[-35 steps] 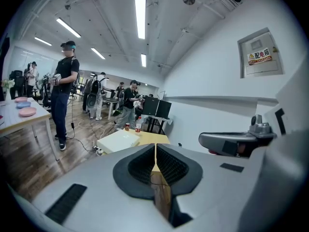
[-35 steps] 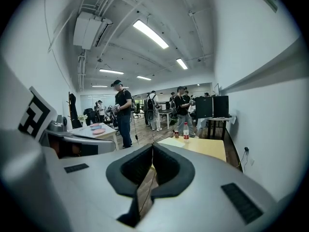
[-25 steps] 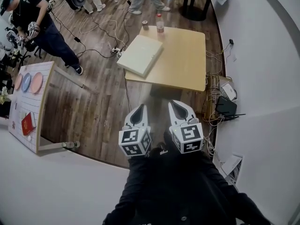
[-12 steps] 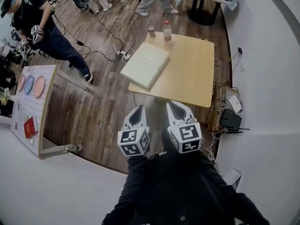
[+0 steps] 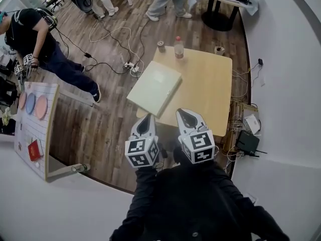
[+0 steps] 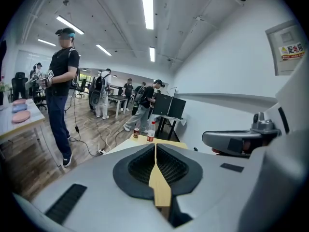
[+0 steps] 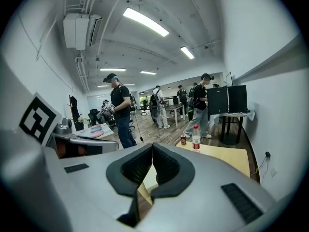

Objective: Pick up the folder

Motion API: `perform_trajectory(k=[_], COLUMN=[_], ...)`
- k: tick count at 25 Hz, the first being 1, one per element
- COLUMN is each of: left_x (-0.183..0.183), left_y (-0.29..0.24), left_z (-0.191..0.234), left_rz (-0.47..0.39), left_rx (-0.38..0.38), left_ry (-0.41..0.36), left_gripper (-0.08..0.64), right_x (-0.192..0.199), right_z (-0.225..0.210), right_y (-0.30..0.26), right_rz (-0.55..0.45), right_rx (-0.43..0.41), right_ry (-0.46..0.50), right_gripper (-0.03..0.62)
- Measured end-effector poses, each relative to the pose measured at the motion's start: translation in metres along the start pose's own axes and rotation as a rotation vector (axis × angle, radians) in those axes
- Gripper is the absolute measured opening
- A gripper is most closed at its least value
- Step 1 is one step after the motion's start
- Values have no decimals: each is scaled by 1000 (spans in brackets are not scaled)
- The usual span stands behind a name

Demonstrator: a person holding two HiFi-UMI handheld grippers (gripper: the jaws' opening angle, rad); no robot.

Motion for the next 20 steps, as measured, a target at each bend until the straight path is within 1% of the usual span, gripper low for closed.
perform_trajectory(k=[6,12,15,20], left_x=[-22,-23,-19,-5], left_y=[-42,-67,-69,-69], left_z=[22,40,55,89], left_rz=[16,36,53,83], left_rx=[-8,-21,-28,-42], left_ry=[-2,4,19,40], left_gripper=[40,40,40,40], right_x=[-14,-14,-10,8], right_z=[-17,-31,-25,-6], right_y=[-43,-77,-92,-116], right_rz=[17,49,75,129], right_rx=[-17,-30,-48,-82], right_ry=[8,4,1,7], right_gripper=[25,25,25,25])
Point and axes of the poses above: the fingertips, and each gripper's own axes: y backward along the fingers, z to its left, x out of its underside, the point moved 1 cm from there along y, backward along the fingers, and after that the axes turned 11 degrees about x, right-handed, at the moved point
